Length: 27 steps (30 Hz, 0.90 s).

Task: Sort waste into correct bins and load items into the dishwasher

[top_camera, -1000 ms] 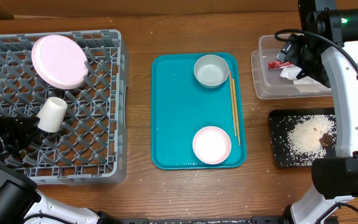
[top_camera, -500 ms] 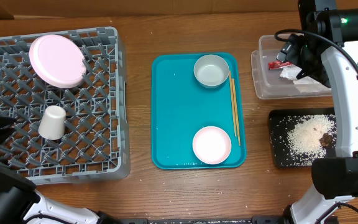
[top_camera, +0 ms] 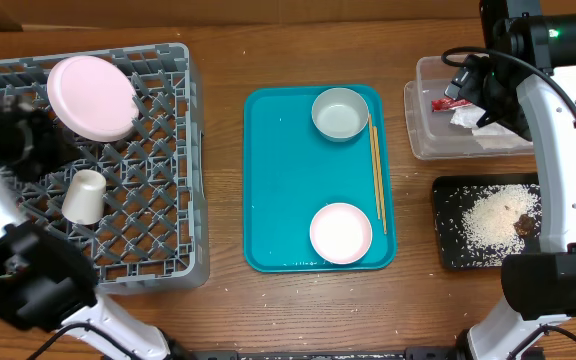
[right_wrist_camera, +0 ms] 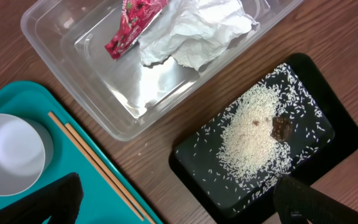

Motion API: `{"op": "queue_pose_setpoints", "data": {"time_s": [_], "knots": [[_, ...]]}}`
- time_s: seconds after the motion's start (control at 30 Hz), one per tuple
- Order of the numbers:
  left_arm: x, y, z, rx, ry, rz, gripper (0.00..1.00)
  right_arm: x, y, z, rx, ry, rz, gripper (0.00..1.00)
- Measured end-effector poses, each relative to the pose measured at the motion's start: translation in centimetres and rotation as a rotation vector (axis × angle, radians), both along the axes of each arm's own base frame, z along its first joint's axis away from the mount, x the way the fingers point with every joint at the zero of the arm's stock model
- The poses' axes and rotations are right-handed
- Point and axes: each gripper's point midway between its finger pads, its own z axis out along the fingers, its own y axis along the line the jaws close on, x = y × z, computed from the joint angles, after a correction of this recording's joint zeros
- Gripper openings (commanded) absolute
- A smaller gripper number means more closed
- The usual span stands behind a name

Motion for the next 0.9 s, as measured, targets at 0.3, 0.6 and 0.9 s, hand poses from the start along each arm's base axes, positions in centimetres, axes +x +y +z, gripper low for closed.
{"op": "queue_pose_setpoints", "data": {"time_s": [0.3,0.6,0.9], "knots": [[-0.9,1.7,-4.1,0.297,0.229,0.078,0.04,0.0,0.0,0.0,0.0,0.0,0.0,1.0],[-1.4,2.9,-6.5,0.347,0.269,0.119,0.04,0.0,0.0,0.0,0.0,0.0,0.0,1.0],[-5.4,5.5,-6.1,0.404,0.415,0.254,0.04,0.0,0.0,0.0,0.0,0.001,-0.001,1.0]]}}
